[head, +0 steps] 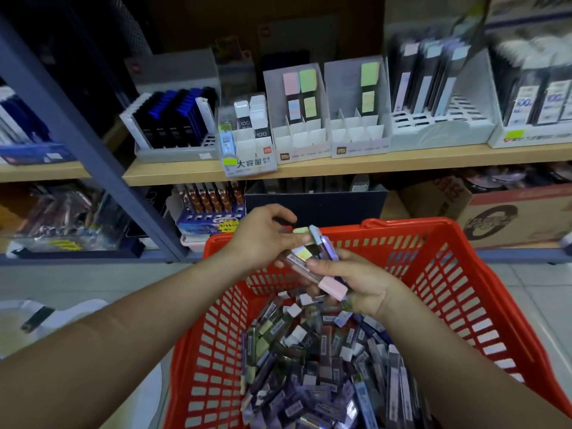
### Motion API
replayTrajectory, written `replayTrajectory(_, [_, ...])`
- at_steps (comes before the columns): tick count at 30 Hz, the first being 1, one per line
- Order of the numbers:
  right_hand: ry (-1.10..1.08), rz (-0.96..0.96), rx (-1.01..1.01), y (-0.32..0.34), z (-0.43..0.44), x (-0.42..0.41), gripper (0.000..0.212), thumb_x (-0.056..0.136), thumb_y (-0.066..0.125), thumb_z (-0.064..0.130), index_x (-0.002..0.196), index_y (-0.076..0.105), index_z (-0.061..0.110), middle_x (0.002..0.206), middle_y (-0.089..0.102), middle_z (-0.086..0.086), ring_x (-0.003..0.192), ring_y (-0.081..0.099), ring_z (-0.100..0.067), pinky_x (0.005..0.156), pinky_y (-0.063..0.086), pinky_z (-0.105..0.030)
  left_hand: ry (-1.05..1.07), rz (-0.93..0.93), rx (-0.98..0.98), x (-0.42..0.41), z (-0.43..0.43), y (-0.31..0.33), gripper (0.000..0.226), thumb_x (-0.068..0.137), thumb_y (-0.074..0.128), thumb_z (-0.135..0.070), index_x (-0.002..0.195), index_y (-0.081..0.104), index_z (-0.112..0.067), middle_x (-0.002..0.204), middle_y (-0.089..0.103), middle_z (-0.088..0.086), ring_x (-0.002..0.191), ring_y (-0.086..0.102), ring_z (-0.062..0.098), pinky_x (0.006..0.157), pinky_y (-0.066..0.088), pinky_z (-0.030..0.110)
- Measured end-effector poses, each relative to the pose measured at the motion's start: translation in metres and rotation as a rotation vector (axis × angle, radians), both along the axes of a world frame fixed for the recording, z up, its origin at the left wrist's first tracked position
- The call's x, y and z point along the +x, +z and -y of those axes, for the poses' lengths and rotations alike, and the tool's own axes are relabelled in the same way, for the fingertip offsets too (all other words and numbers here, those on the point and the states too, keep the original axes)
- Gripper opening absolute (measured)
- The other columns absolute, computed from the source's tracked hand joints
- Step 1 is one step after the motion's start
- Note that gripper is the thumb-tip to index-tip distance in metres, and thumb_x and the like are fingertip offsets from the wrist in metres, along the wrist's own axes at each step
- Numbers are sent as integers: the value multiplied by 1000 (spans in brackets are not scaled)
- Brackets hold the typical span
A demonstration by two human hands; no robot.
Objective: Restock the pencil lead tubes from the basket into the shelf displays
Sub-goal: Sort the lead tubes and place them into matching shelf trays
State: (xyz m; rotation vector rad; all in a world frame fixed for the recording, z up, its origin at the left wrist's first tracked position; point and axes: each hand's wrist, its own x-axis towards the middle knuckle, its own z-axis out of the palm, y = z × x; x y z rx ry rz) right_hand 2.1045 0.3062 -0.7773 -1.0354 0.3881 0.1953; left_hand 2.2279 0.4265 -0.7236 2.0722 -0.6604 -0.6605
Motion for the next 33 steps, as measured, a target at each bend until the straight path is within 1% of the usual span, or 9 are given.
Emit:
replayTrajectory(2, [-68, 12, 6, 16, 2, 1, 28, 76, 71, 14, 102, 65, 5, 74, 65, -10, 52, 62, -17, 36, 39, -20, 33, -12, -65, 3, 3, 10, 40, 82, 73, -32, 112, 57, -11, 75, 68, 7, 50, 63, 18, 43, 49, 24])
replayTrajectory(4, [-129, 54, -9, 31, 5, 4, 25, 75, 69, 13, 99, 65, 7, 78, 68, -11, 50, 61, -16, 34, 40, -19, 30, -132, -77, 6, 4, 25, 46, 83, 71, -36, 118, 53, -12, 82, 72, 13, 53, 65, 20, 43, 48, 23])
replayTrajectory(8, [-135, 160, -82, 56, 8, 13, 22, 82, 65, 12, 104, 66, 8, 83, 70, -11, 53, 62, -16, 38, 43, -20, -48, -421, -96, 12, 1, 57, 44, 79, 75, -11, 119, 57, -16, 70, 71, 9, 52, 64, 14, 45, 49, 16])
replayTrajectory(13, [-266, 104, -107, 91, 24, 31, 14, 90, 63, 17, 100, 64, 6, 69, 69, -10, 51, 64, -15, 35, 41, -18, -28, -345, -254, 30, -7, 87, 14, 84, 64, 0, 94, 73, -5, 70, 71, 6, 54, 66, 12, 50, 52, 13])
replayTrajectory(20, [-229, 99, -134, 151, 56, 49, 7, 92, 58, 7, 87, 62, 3, 78, 67, -8, 51, 57, -12, 36, 40, -17, 142, -371, -632, 40, 0, 98, 16, 87, 59, 0, 85, 73, -8, 79, 69, 10, 63, 68, 19, 56, 56, 18])
replayTrajectory(23, [-199, 109, -119, 159, 60, 55, 6, 93, 53, 4, 92, 59, 2, 72, 58, -7, 48, 52, -11, 34, 37, -17, 86, -318, -662, 28, 13, 92, 22, 92, 57, -4, 91, 75, -16, 73, 63, 7, 58, 61, 15, 54, 53, 20])
replayTrajectory(26, [-230, 107, -18, 159, 62, 54, 18, 89, 50, 1, 98, 65, 1, 68, 55, -10, 48, 51, -12, 34, 36, -17, 34, -207, -598, 19, 28, 89, 32, 97, 52, -10, 94, 76, -29, 74, 60, 7, 54, 53, 12, 48, 46, 22])
replayTrajectory(29, [-209, 155, 28, 157, 63, 53, 26, 76, 59, 5, 97, 75, 4, 75, 56, -12, 57, 51, -12, 35, 38, -16, 76, -438, -633, 13, 42, 91, 19, 100, 47, -9, 104, 62, -20, 75, 61, 8, 49, 44, 11, 43, 37, 21])
replayTrajectory(33, [-214, 171, -58, 159, 63, 55, 36, 75, 67, 8, 110, 70, 0, 73, 62, -11, 54, 53, -11, 35, 36, -14, 72, -792, -678, 12, 58, 97, 14, 102, 41, -10, 112, 47, -17, 69, 62, 9, 46, 36, 11, 38, 26, 17])
